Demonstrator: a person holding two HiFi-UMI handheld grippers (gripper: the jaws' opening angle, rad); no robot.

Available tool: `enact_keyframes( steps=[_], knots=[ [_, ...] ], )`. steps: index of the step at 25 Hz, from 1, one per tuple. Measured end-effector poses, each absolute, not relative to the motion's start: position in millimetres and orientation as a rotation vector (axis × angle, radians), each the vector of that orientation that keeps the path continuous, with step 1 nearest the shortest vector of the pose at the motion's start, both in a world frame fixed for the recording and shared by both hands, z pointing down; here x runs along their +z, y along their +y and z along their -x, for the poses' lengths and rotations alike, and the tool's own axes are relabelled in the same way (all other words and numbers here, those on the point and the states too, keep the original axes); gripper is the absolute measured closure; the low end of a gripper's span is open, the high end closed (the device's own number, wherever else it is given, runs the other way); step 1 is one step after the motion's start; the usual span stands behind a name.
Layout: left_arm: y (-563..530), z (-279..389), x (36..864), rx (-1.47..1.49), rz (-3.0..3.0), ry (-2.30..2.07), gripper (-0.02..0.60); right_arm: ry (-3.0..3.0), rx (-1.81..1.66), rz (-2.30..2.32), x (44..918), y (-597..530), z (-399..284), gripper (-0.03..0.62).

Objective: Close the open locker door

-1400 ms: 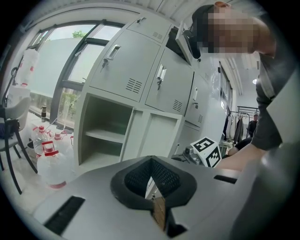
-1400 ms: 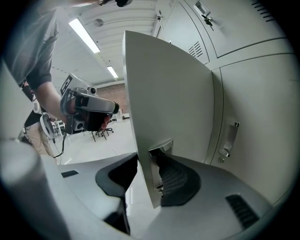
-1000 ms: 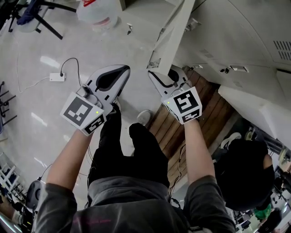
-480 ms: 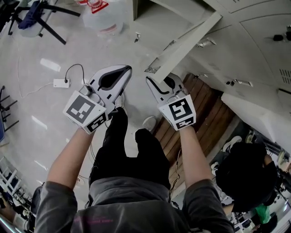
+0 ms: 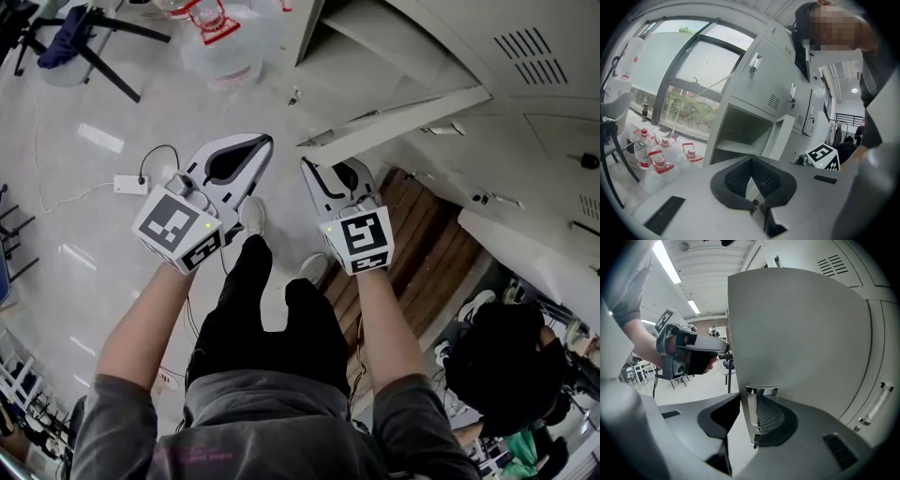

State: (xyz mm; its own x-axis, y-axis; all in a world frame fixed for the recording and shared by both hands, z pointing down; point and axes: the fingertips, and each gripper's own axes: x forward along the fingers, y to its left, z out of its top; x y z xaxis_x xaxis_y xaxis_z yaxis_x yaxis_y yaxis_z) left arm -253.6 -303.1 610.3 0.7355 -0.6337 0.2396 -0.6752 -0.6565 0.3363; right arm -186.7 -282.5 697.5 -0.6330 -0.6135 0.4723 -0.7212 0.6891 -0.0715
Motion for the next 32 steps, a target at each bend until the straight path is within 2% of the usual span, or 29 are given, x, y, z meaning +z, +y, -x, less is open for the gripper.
enact_keyframes(
  steps=[15, 32],
  knots=[
    [-384.1, 295.9, 625.8, 0.102, -2.561, -0.973, 0.569, -2.411, 0.369, -1.234, 701.0, -366.9, 217.0, 0.482],
    [-439.2, 307.0, 628.4, 0.091, -2.601, -0.925, 0.568, -2.254, 0.386, -1.514, 702.5, -437.5, 216.0, 0.516]
  ],
)
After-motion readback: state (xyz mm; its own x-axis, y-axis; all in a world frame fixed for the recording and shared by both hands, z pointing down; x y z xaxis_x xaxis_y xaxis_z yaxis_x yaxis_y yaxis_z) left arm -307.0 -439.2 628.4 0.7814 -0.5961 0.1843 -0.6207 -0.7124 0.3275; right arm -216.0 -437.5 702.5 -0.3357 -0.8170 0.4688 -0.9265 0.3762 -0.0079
